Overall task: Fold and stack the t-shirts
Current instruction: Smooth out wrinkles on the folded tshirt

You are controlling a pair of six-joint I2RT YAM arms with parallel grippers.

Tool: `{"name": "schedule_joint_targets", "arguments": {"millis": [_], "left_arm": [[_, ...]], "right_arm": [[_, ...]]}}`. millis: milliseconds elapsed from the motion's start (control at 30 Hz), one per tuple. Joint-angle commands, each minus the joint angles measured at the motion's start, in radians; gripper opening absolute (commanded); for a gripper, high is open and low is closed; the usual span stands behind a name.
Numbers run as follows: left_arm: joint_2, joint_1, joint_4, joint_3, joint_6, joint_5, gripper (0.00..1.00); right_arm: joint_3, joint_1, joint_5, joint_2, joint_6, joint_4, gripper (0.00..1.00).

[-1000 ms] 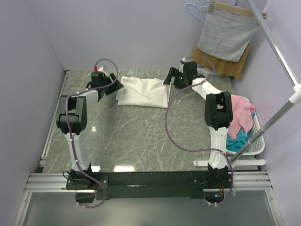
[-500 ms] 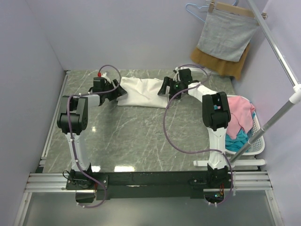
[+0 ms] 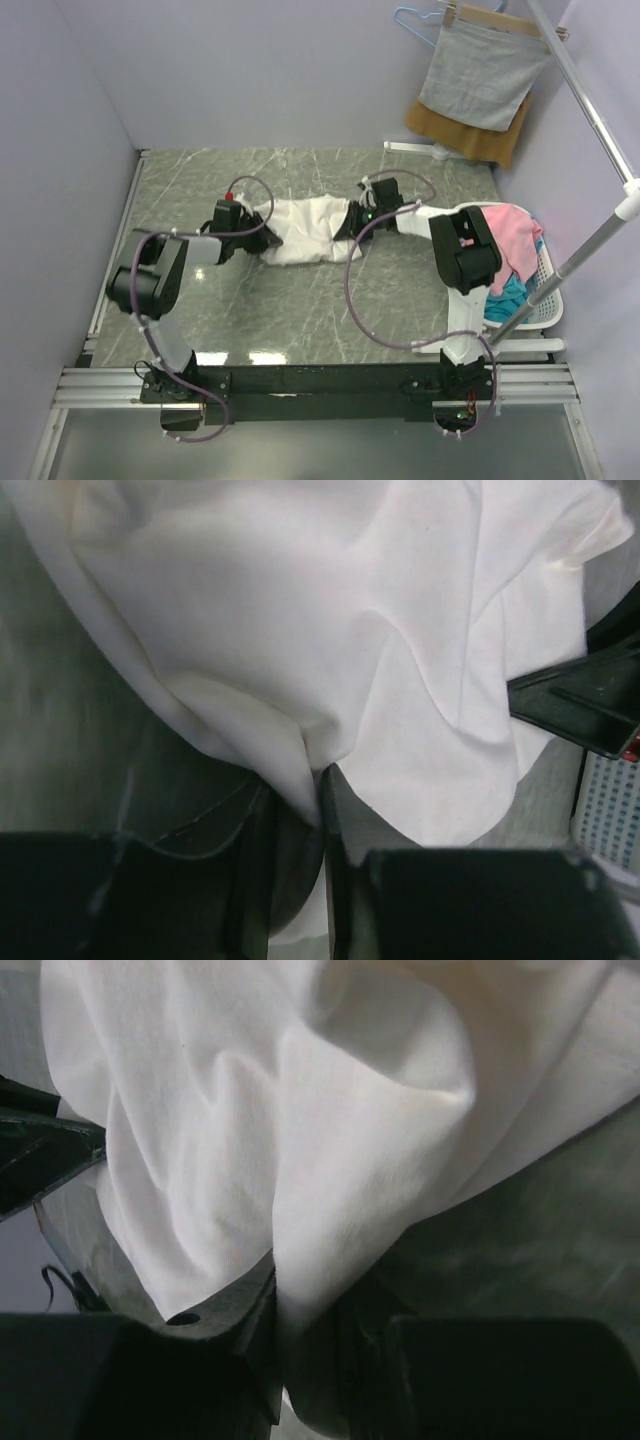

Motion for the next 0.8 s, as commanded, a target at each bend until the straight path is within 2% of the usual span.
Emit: {"name": "schedule_joint_targets", "arguments": {"millis": [0, 67, 133, 167, 233, 267, 367, 467, 533, 767], "left_arm": [[-0.216, -0.067, -0.144, -0.18, -0.085, -0.064, 0.22], [-0.336, -0.122, -0.223, -0.261, -0.108, -0.102, 0.24], [-0.441, -0.157, -0.301, -0.323, -0.146, -0.137, 0.27], [-0.474, -0.185, -0.321, -0.34, -0.16, -0.148, 0.32], [-0.557, -0.204, -0.44, -0.363, -0.171, -0.187, 0.46], [-0.585, -0.207, -0.473, -0.366, -0.171, -0.237, 0.61], [-0.684, -0.207, -0.591, -0.348, -0.162, -0.363, 0.75], [-0.738, -0.207, -0.654, -0.288, -0.145, -0.466, 0.93], [-0.732, -0.205, -0.654, -0.233, -0.134, -0.555, 0.99], [-0.573, -0.201, -0.459, -0.136, -0.03, -0.564, 1.0]], "right_arm": [[-0.244, 0.074, 0.01, -0.169, 0.006, -0.028, 0.26], [-0.366, 0.117, 0.034, -0.269, 0.022, -0.031, 0.3], [-0.463, 0.148, 0.066, -0.354, 0.051, -0.035, 0.39], [-0.488, 0.169, 0.082, -0.384, 0.057, -0.063, 0.5], [-0.535, 0.189, 0.173, -0.485, 0.057, -0.107, 0.6], [-0.545, 0.195, 0.213, -0.522, 0.059, -0.156, 0.74], [-0.507, 0.192, 0.389, -0.639, 0.023, -0.262, 0.85], [-0.43, 0.173, 0.528, -0.686, -0.016, -0.295, 0.92], [-0.39, 0.136, 0.522, -0.671, -0.044, -0.273, 0.93], [-0.26, 0.054, 0.39, -0.506, -0.086, -0.158, 0.9]]}}
